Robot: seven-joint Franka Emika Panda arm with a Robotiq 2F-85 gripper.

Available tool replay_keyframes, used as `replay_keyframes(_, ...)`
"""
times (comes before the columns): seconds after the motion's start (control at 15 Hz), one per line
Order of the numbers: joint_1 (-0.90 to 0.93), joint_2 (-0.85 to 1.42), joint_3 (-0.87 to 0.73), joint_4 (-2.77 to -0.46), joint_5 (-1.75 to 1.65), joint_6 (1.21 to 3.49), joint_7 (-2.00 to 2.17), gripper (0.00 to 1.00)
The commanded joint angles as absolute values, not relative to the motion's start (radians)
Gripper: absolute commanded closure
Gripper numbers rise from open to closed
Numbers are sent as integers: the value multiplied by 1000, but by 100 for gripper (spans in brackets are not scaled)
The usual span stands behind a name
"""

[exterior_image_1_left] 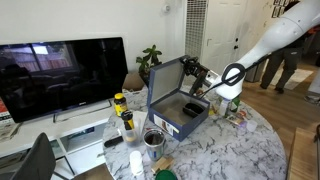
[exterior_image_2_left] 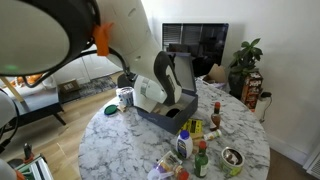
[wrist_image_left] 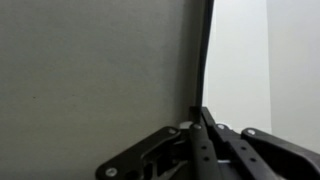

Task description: Put the lid on the blue box

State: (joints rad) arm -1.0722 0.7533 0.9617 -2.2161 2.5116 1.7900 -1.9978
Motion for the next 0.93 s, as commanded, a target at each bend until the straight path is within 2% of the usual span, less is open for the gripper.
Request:
replay_keyframes(0.0, -1148, 801, 1021, -2218, 2512, 1820, -2042, 99)
replay_keyframes(0.87, -1198, 821, 1064, -2240, 2511, 1949, -2028, 99)
